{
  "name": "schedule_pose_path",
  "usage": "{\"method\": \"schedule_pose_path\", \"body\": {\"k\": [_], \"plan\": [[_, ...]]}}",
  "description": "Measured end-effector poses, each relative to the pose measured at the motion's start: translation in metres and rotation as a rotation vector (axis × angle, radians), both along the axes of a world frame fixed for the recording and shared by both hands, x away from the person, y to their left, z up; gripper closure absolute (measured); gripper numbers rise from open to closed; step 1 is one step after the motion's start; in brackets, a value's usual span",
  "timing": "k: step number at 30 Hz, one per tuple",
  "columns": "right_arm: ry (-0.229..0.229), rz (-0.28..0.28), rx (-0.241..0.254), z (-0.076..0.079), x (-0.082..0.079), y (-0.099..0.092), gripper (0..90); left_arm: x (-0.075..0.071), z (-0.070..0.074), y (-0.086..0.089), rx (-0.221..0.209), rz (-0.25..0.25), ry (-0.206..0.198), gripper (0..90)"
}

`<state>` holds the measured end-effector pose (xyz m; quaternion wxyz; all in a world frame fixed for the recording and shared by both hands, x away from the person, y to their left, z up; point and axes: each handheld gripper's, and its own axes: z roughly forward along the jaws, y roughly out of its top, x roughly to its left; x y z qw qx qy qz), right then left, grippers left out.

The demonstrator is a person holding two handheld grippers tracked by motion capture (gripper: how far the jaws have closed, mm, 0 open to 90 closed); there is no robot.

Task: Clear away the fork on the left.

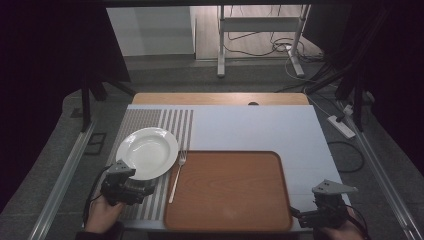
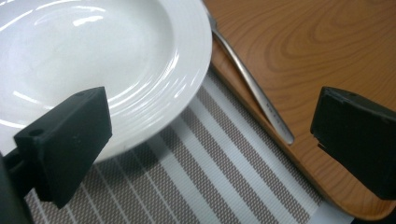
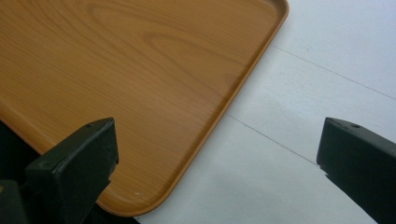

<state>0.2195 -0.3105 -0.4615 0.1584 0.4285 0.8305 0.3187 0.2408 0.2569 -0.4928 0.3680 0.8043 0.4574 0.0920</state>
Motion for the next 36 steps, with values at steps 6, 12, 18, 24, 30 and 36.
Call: {"method": "schedule_pose_path", "body": {"k": [6, 12, 18, 24, 30, 36], "plan": [[0.0, -0.008, 0.006, 0.0, 0.0, -0.001, 0.0, -0.007, -0.001, 0.007, 0.005, 0.015, 0.006, 0.0], [0.001, -0.01, 0.005, 0.0, 0.001, -0.001, 0.0, -0.013, 0.001, 0.012, 0.004, 0.029, 0.004, 0.0], [0.002, -0.009, 0.001, 0.0, 0.001, 0.0, 0.0, -0.018, 0.002, 0.014, 0.01, 0.035, 0.013, 0.0], [0.003, -0.011, 0.007, 0.0, 0.001, -0.001, 0.0, -0.024, 0.003, 0.016, 0.039, 0.041, 0.011, 0.0], [0.002, -0.01, 0.004, 0.0, 0.0, -0.001, 0.0, -0.03, 0.003, 0.02, 0.059, 0.051, 0.027, 0.0], [0.007, -0.01, -0.003, -0.001, 0.0, -0.001, 0.0, -0.029, 0.004, 0.02, 0.049, 0.053, 0.024, 0.2]]}}
